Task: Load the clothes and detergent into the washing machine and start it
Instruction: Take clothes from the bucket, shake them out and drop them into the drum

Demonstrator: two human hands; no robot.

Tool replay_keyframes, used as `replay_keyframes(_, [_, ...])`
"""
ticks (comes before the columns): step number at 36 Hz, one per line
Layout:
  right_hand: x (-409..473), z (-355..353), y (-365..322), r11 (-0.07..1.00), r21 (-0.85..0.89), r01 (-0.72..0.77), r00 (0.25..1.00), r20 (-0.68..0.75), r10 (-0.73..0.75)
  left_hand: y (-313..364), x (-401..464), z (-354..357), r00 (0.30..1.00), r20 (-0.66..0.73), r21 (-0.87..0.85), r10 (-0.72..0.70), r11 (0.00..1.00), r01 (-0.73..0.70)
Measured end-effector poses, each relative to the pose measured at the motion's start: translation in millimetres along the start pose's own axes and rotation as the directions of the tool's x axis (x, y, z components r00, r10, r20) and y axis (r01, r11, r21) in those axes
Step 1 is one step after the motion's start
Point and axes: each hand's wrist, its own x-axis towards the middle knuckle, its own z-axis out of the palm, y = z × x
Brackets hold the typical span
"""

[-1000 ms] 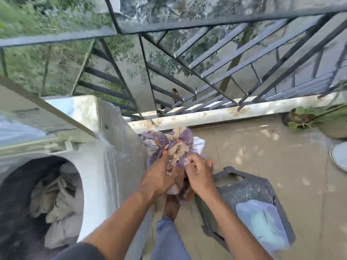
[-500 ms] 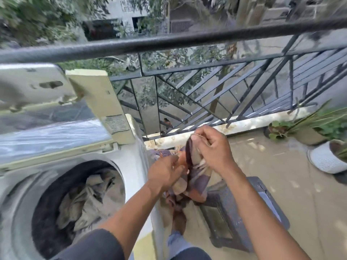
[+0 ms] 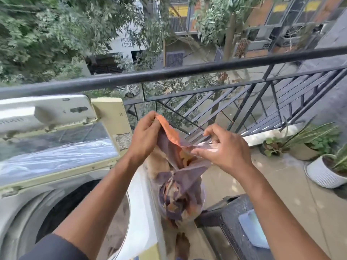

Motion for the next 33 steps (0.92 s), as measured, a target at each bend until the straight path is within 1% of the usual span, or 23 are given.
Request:
replay_keyframes(3, [-9,10,6,0.993,-0.119,0.015,1.0,0.01,-0.014,18,-4,-6,0.999,0.031,-0.074,0.032,0.997,-0.03])
replay_keyframes(5, [-15,20,11,0.987,-0.162,0.024,0.999,-0.019,-0.028,34,-6,-10,0.994,0.075,-0.112,0.074,0.992,-0.065])
replay_keyframes(6, [-17,26,14,0.985,-0.17,0.012,0.998,-0.056,-0.022,44,-7,-11,0.989,0.107,-0.118,0.105,0.989,-0.092])
replay_keyframes(7, [-18,31,17,0.986,-0.165,-0.011,0.994,-0.109,-0.007,54,-9,-12,0.979,0.148,-0.12,0.138,0.985,-0.121])
replay_keyframes(9, [-21,43,20,0.993,-0.095,-0.073,0.969,-0.244,0.048,75,-12,-12,0.952,0.234,-0.124,0.196,0.977,-0.171])
replay_keyframes(10, [-23,50,20,0.992,-0.04,-0.12,0.95,-0.294,0.103,85,-13,-10,0.938,0.268,-0.131,0.22,0.973,-0.191])
replay_keyframes(11, [-24,57,20,0.985,0.018,-0.172,0.934,-0.314,0.169,95,-15,-9,0.926,0.29,-0.149,0.241,0.967,-0.206])
replay_keyframes(12, [-26,66,21,0.97,0.066,-0.234,0.923,-0.298,0.242,105,-17,-8,0.915,0.306,-0.176,0.265,0.96,-0.22])
replay_keyframes(13, [-27,75,23,0.947,0.1,-0.304,0.914,-0.25,0.32,115,-19,-7,0.901,0.318,-0.21,0.296,0.948,-0.237])
replay_keyframes(16, [-34,102,29,0.838,0.178,-0.516,0.85,-0.017,0.527,142,-22,-11,0.874,0.313,-0.303,0.373,0.911,-0.28])
replay_keyframes(18, [-43,119,34,0.755,0.223,-0.616,0.787,0.159,0.596,155,-22,-16,0.865,0.296,-0.362,0.405,0.885,-0.291])
replay_keyframes(20, [-53,134,36,0.681,0.274,-0.679,0.734,0.268,0.624,161,-22,-22,0.864,0.27,-0.408,0.425,0.863,-0.297])
replay_keyframes(23, [-63,151,39,0.616,0.296,-0.73,0.683,0.307,0.663,164,-20,-30,0.883,0.185,-0.456,0.43,0.834,-0.311])
replay_keyframes(26, [-64,153,38,0.496,0.384,-0.779,0.616,0.322,0.719,155,-14,-36,0.921,0.056,-0.472,0.386,0.823,-0.316])
replay_keyframes(28, [-58,150,44,0.361,0.465,-0.808,0.54,0.344,0.768,143,-9,-39,0.931,0.006,-0.45,0.364,0.833,-0.323])
replay_keyframes(30, [-49,142,49,0.189,0.556,-0.809,0.465,0.41,0.785,127,-5,-42,0.942,-0.011,-0.401,0.337,0.861,-0.312])
replay_keyframes(31, [-45,138,52,0.134,0.581,-0.802,0.443,0.429,0.787,117,-3,-44,0.952,-0.012,-0.367,0.307,0.884,-0.29])
replay_keyframes(32, [-40,132,56,0.127,0.596,-0.793,0.451,0.434,0.78,108,-2,-47,0.962,-0.02,-0.321,0.274,0.909,-0.266])
replay_keyframes(33, [-36,122,57,0.16,0.596,-0.787,0.475,0.42,0.773,98,-1,-50,0.969,-0.037,-0.263,0.243,0.934,-0.244])
